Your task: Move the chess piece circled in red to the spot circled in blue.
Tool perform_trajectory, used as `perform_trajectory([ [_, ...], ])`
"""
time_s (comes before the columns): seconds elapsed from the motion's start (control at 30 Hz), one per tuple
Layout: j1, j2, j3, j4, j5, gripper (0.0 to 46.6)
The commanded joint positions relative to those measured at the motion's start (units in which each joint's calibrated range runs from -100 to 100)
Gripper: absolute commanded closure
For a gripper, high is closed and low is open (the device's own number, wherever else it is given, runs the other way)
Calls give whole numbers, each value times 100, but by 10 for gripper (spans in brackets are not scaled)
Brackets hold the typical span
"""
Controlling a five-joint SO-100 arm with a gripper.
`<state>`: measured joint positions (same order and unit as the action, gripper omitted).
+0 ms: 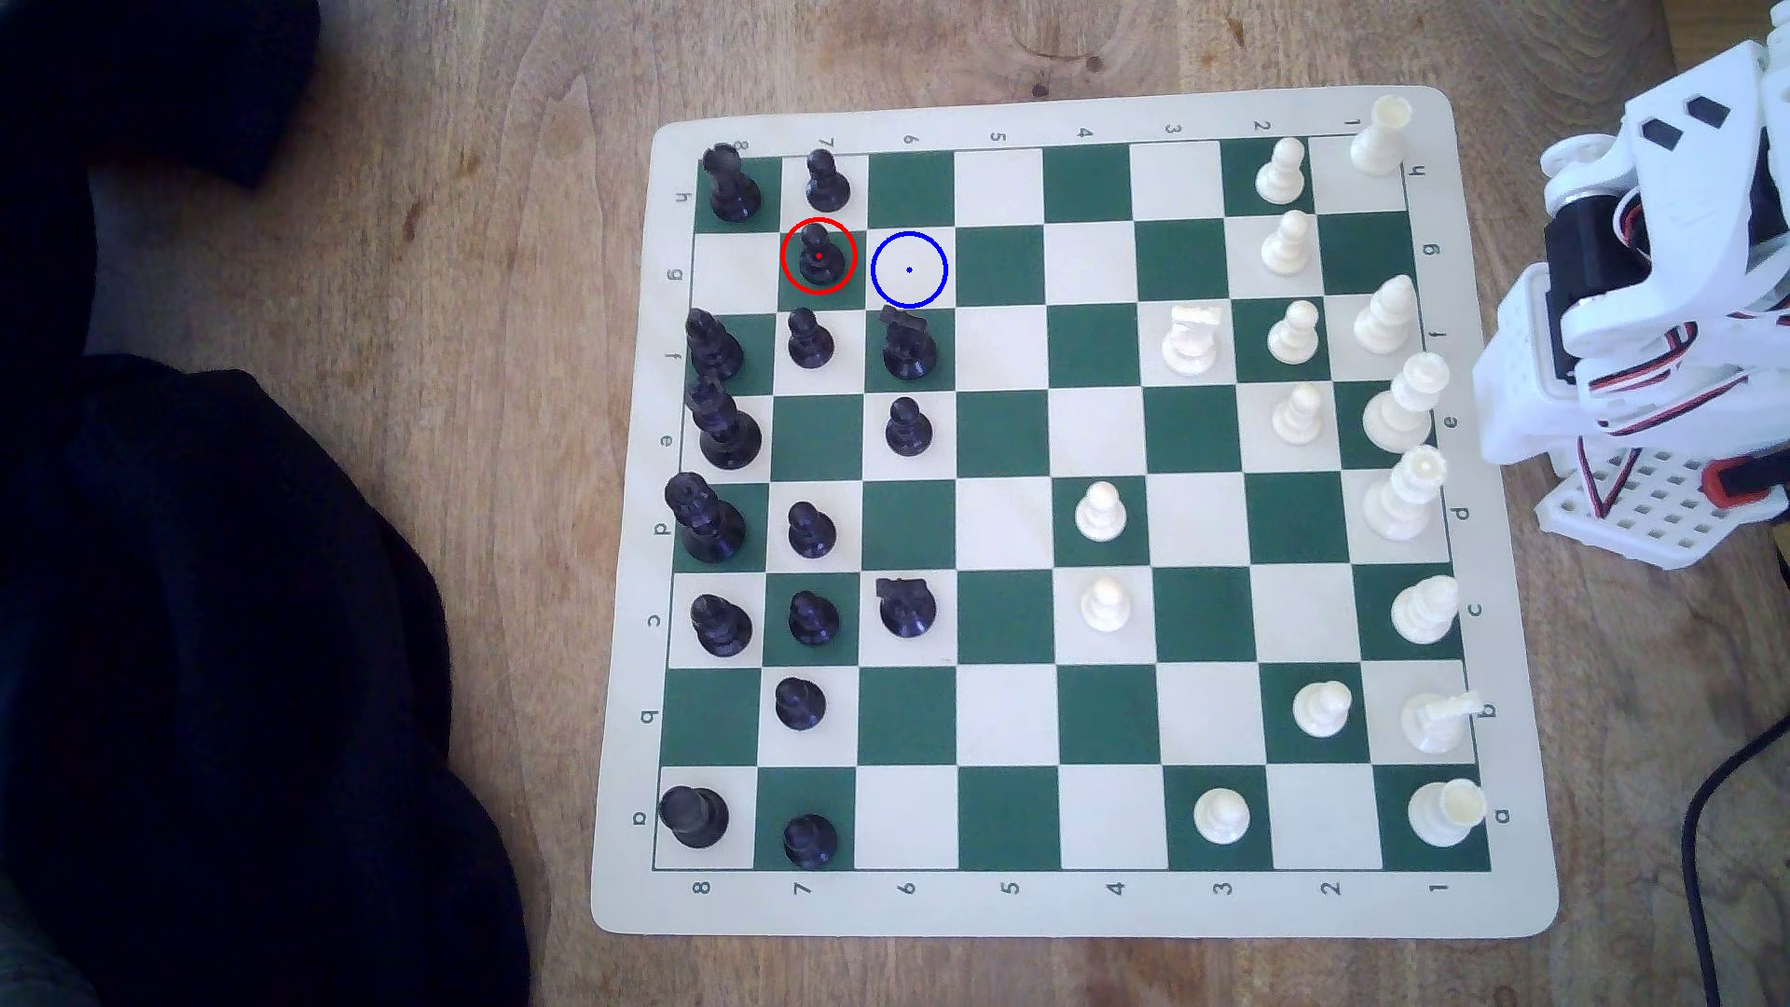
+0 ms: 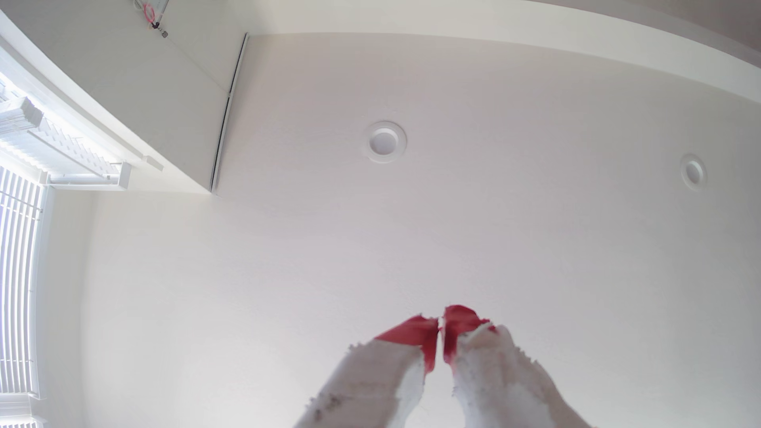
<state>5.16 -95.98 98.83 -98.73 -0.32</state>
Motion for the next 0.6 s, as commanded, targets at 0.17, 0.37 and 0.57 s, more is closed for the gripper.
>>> perform_trajectory([
  [0.17, 207, 14, -136, 1986, 15, 464],
  [0.37, 512, 14, -1170, 5319, -10, 464],
  [0.57, 637, 14, -1877, 7809, -10, 464],
])
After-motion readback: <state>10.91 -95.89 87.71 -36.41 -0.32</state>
